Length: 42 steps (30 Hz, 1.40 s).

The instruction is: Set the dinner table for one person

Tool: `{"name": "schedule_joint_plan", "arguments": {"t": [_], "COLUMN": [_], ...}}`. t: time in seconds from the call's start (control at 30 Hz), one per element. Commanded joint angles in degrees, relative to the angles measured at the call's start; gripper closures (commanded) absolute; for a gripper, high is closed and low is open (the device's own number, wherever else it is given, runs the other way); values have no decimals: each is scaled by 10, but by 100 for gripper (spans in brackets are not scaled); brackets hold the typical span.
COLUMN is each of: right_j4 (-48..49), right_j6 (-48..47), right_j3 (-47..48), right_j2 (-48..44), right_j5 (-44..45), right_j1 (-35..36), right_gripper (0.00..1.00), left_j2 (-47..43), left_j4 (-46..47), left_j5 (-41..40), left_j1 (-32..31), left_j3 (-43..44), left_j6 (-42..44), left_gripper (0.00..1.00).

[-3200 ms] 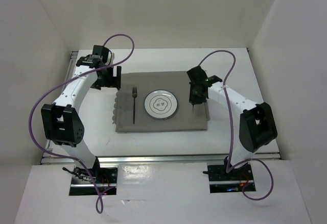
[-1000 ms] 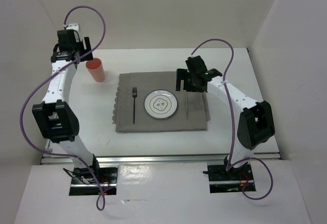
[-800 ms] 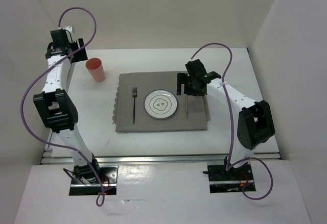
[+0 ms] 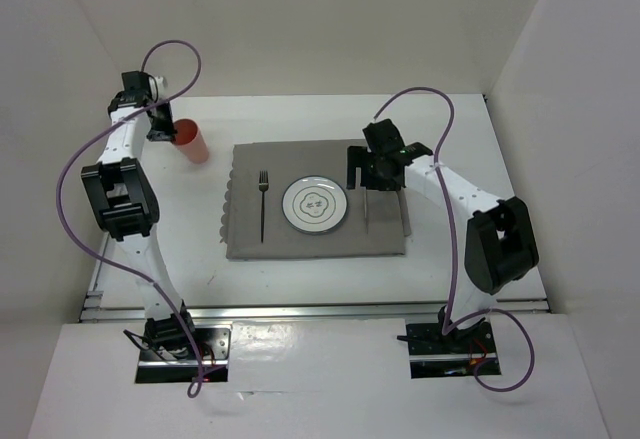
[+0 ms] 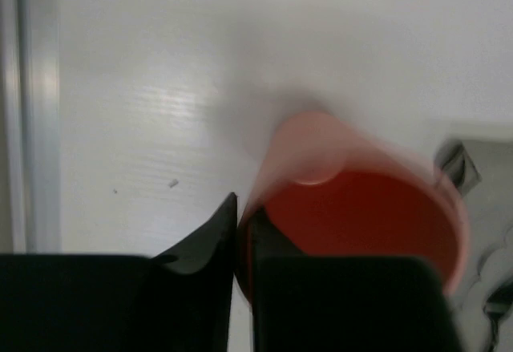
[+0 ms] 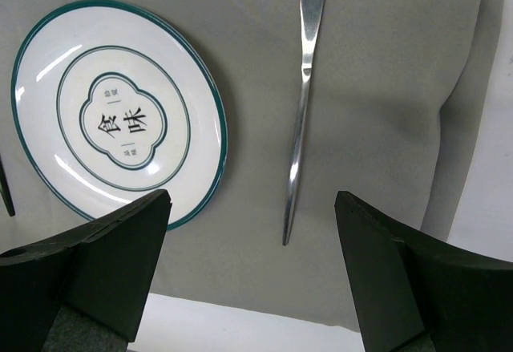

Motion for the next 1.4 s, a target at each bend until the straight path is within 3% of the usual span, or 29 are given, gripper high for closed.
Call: {"name": "schedule_joint_plan", "arguments": {"t": [0.0,0.27,0.37,0.53,0.63,0.8,1.23,1.37], "right_j4": [13,18,51,185,235,228,232,163], "right_j6": [-7,-31,-37,16,27,34,67,88], "right_j3": [3,46,83,90,99,147,123,156], "right_j2": [-38,-56,-77,-110,-98,-58,-28,2], "right_j5": [1,-46,-54,-55,-20,29,85,122], "right_j1": [-2,10,43,112,154,189,189,189], "right_gripper": [9,14,19,23,25,25,35,39], "left_j2": [0,-99,-168,-252,-259,-253,-259,-271], "left_j4": [-36,-70,-88,-94,-119,-133,-133,-133], "left_j5": [53,91,91,91,78,56,18,11], "left_j1": [18,24,-14,-121,-181,-258,-351,-362], "left_j3": [36,29,17,-28,-33,-33,-57,-62], "left_j6": [0,13,54,67,55,34,17,17], "left_gripper": [97,100,100,100,100,100,100,100]}}
